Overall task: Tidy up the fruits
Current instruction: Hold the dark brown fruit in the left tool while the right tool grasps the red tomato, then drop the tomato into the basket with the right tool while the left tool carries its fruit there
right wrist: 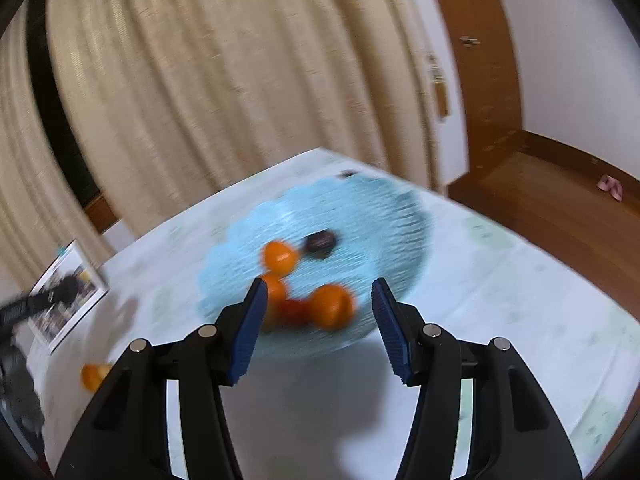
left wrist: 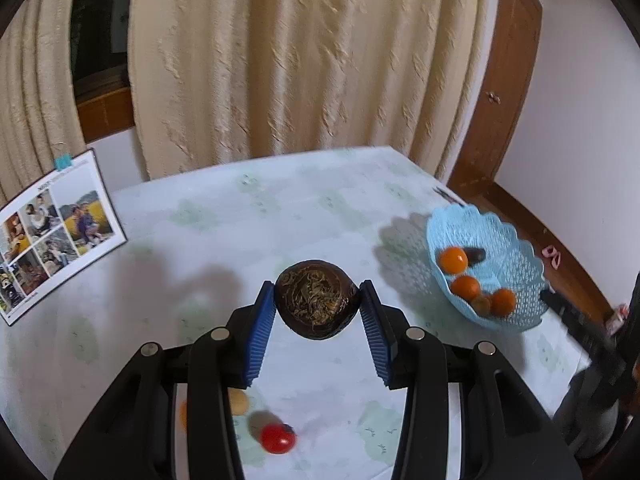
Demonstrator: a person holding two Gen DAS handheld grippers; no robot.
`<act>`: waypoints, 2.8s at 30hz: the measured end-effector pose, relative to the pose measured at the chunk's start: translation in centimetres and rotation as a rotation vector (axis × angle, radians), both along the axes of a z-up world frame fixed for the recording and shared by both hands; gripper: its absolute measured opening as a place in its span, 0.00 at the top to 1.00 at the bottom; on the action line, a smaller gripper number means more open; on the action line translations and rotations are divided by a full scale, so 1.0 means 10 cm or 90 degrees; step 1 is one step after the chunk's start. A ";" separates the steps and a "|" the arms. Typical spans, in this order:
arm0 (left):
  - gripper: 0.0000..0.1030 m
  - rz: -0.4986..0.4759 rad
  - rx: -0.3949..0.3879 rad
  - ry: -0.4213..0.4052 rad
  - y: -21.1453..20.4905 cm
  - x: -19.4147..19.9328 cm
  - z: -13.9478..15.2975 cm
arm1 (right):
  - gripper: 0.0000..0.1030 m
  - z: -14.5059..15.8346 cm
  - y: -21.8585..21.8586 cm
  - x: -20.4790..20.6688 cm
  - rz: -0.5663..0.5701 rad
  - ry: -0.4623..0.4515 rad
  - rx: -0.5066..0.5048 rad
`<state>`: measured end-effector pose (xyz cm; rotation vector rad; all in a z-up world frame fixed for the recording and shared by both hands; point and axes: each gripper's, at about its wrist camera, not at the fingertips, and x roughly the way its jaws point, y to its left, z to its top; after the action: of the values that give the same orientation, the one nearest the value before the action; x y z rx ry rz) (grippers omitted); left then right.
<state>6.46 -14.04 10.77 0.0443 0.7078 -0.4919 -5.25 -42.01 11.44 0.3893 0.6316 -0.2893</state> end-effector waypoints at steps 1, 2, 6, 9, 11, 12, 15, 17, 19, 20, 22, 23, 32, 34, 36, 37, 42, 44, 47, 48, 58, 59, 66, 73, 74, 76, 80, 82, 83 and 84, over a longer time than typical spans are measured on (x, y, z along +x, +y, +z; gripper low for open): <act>0.58 0.008 -0.001 -0.004 0.04 0.01 0.02 | 0.46 -0.01 0.11 0.02 0.021 0.000 0.003; 0.58 0.018 -0.003 -0.009 0.12 0.01 0.05 | 0.46 -0.02 0.23 0.06 0.048 0.002 0.005; 0.58 0.054 -0.019 -0.016 0.38 0.06 0.12 | 0.46 -0.09 0.78 0.25 0.159 0.021 0.019; 0.58 0.077 -0.030 -0.016 0.54 0.10 0.12 | 0.46 -0.17 1.20 0.40 0.243 0.045 0.014; 0.58 0.087 -0.034 -0.013 0.63 0.12 0.10 | 0.46 -0.25 1.50 0.50 0.307 0.068 0.013; 0.58 0.090 -0.035 -0.011 0.66 0.12 0.09 | 0.46 -0.28 1.61 0.55 0.329 0.078 0.016; 0.58 0.098 -0.041 -0.009 0.75 0.16 0.11 | 0.46 -0.39 1.93 0.68 0.386 0.113 0.029; 0.58 0.101 -0.044 -0.015 0.78 0.15 0.13 | 0.46 -0.44 2.09 0.74 0.413 0.129 0.026; 0.58 0.103 -0.048 -0.018 0.79 0.14 0.16 | 0.46 -0.47 2.25 0.76 0.438 0.142 0.013; 0.58 0.105 -0.050 -0.018 0.81 0.14 0.17 | 0.46 -0.49 2.31 0.78 0.447 0.147 0.006; 0.58 0.107 -0.052 -0.018 0.82 0.14 0.17 | 0.46 -0.55 2.42 0.81 0.463 0.161 -0.011; 0.58 0.108 -0.053 -0.018 0.82 0.15 0.17 | 0.48 -0.57 2.46 0.85 0.467 0.168 -0.017; 0.58 0.106 -0.050 -0.014 0.80 0.16 0.14 | 0.71 -0.68 2.54 0.88 0.476 0.191 -0.031; 0.58 0.104 -0.047 -0.013 0.77 0.15 0.13 | 0.71 -0.63 2.47 0.83 0.467 0.181 -0.028; 0.58 0.099 -0.042 -0.011 0.74 0.15 0.11 | 0.71 -0.57 2.36 0.79 0.450 0.168 -0.021; 0.58 0.097 -0.041 -0.011 0.72 0.15 0.10 | 0.71 -0.52 2.27 0.77 0.434 0.159 -0.019; 0.58 0.083 -0.026 -0.008 0.59 0.12 0.04 | 0.71 -0.32 1.79 0.65 0.357 0.124 -0.009; 0.58 0.075 -0.018 -0.006 0.51 0.10 0.01 | 0.71 -0.23 1.53 0.59 0.314 0.107 -0.004; 0.58 0.062 -0.009 0.000 0.39 0.08 -0.04 | 0.71 -0.09 1.20 0.50 0.256 0.081 -0.002; 0.58 0.059 -0.007 0.002 0.35 0.08 -0.04 | 0.71 -0.05 1.10 0.47 0.238 0.072 -0.002; 0.58 0.012 0.023 0.005 -0.12 -0.03 -0.09 | 0.71 0.13 0.11 0.24 0.069 0.023 -0.037; 0.58 0.007 0.026 0.005 -0.16 -0.04 -0.10 | 0.71 0.13 0.06 0.23 0.058 0.022 -0.042; 0.58 -0.024 0.044 0.007 -0.47 -0.10 -0.11 | 0.60 0.00 -0.34 0.14 -0.018 0.006 -0.026; 0.58 -0.074 0.043 0.023 -0.88 -0.12 -0.16 | 0.60 -0.11 -0.46 -0.02 -0.079 -0.019 -0.054; 0.58 -0.081 0.042 0.025 -0.94 -0.13 -0.17 | 0.60 -0.13 -0.47 -0.03 -0.087 -0.025 -0.055; 0.58 -0.098 0.043 0.029 -1.08 -0.13 -0.19 | 0.60 -0.16 -0.49 -0.07 -0.098 -0.034 -0.057; 0.58 -0.123 0.051 0.031 -1.36 -0.15 -0.24 | 0.60 -0.15 -0.50 -0.12 -0.111 -0.052 -0.055; 0.58 -0.138 0.051 0.036 -1.51 -0.15 -0.27 | 0.54 -0.14 -0.50 -0.14 -0.121 -0.062 -0.059; 0.58 -0.143 0.051 0.038 -1.56 -0.15 -0.28 | 0.51 -0.13 -0.50 -0.15 -0.125 -0.066 -0.060; 0.58 -0.151 0.051 0.042 -1.64 -0.15 -0.30 | 0.51 -0.12 -0.49 -0.16 -0.126 -0.069 -0.061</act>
<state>5.00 -30.45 7.73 0.1894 0.7920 -0.6936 -6.85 -46.94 10.22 0.3725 0.4722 -0.4821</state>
